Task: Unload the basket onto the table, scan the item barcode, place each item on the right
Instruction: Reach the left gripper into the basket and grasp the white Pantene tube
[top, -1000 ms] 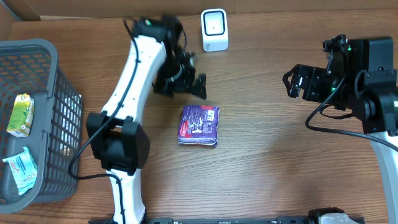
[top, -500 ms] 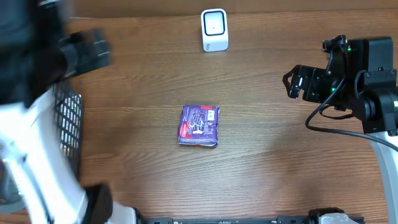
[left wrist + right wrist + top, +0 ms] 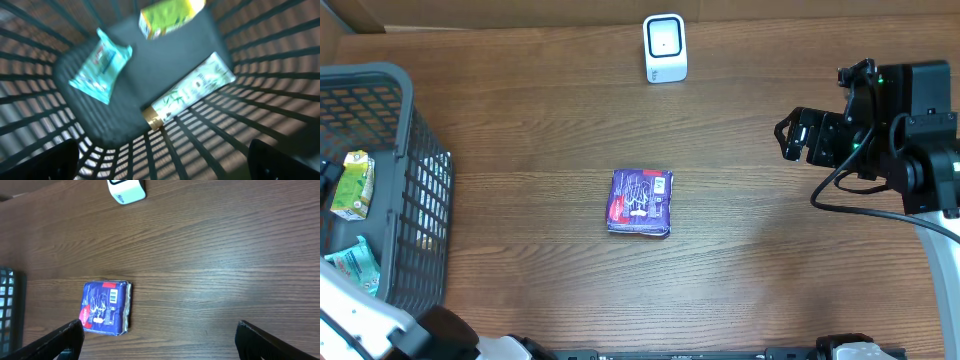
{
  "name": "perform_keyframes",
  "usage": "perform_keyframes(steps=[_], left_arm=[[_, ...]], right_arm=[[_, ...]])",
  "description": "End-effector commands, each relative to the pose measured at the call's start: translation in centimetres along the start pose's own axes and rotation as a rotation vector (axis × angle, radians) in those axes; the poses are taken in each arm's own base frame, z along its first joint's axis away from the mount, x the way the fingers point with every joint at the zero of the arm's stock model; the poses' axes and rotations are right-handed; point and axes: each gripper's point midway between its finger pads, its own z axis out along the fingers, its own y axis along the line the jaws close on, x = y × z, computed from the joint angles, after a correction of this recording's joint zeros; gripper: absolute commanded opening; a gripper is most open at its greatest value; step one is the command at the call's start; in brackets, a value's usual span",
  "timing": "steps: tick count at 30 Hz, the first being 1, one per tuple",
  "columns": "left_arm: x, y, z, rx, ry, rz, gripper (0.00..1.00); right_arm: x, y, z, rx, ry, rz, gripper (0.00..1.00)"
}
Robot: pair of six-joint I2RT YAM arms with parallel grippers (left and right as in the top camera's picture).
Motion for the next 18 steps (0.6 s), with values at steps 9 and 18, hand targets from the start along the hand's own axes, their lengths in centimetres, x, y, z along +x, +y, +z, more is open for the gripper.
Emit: perform_keyframes(steps=[9, 18], left_arm=[[2.8, -2.4, 13.0, 0.144, 0.265, 0.096, 1.0], [5.4, -4.2, 19.6, 0.141, 0.424, 0.204, 0.92]], right_arm=[[-0.5, 0.5, -0.5, -0.013, -0.019, -0.009, 0.97], [-0.3, 0.4, -0.5, -0.01, -0.009, -0.006, 0.98]])
